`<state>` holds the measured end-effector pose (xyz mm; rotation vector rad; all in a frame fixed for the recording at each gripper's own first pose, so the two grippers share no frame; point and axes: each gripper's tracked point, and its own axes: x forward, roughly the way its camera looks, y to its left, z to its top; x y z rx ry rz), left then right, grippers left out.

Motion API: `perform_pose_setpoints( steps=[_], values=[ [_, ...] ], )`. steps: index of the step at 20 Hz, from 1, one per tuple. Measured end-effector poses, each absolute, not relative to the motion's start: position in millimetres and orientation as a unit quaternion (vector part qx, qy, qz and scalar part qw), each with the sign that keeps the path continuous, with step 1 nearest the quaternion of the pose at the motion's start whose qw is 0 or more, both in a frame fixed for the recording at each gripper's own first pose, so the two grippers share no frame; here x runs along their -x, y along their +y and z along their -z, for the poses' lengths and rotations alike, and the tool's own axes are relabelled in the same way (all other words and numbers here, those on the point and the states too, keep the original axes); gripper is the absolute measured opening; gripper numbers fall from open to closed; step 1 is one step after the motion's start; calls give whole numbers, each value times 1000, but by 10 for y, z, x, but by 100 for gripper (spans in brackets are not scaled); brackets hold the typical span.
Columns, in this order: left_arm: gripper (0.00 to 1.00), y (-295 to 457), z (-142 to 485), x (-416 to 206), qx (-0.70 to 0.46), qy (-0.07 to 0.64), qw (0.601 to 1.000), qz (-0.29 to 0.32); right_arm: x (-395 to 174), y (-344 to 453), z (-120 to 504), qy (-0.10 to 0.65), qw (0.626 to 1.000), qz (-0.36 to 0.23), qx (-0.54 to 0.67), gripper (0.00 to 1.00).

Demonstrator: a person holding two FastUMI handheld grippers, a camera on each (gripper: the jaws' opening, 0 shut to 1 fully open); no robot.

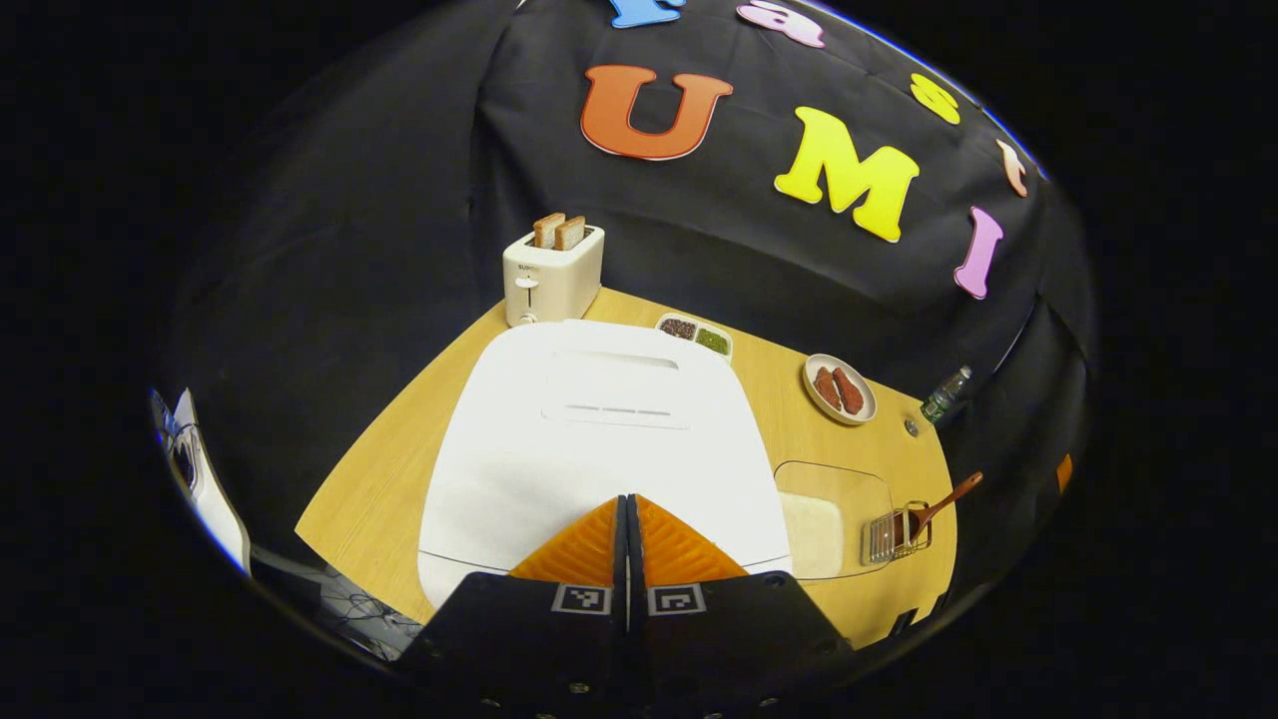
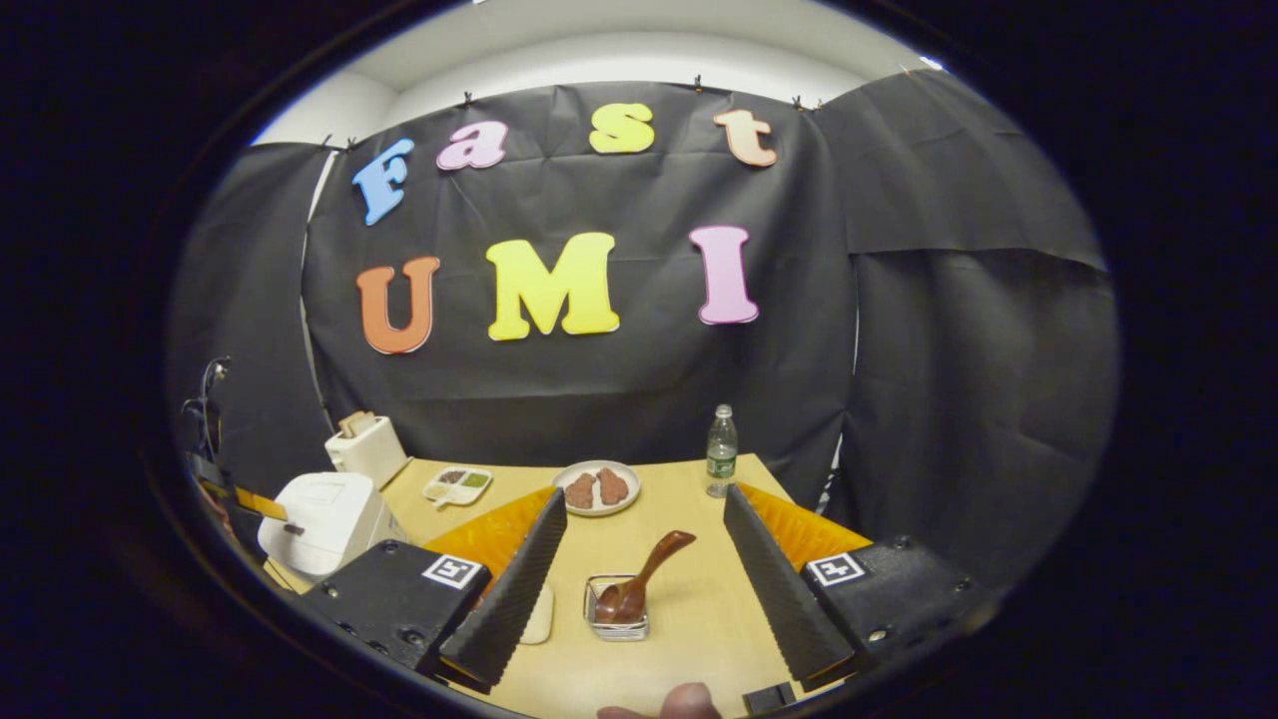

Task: Close the left gripper, press the button to open the rice cooker; take a wooden spoon from the chopstick holder with the right hand, scoop a spoonful of rice and pour it into the rice cooker, then put the wooden spoon back into the chopstick holder.

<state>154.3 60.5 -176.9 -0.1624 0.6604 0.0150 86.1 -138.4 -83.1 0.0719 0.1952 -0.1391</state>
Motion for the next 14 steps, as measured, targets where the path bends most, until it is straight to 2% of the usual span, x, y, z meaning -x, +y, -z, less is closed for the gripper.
perform_pose_setpoints(
  steps=[10, 14],
  values=[
    [1, 621, 2012, -1477, 85, 353, 931, -26, -939, -1267, 888, 106, 992, 54, -31, 100],
    [0, 633, 1714, -1550, 79, 299, 950, -31, -911, -1293, 799, 95, 993, 57, -27, 100]
  ],
)
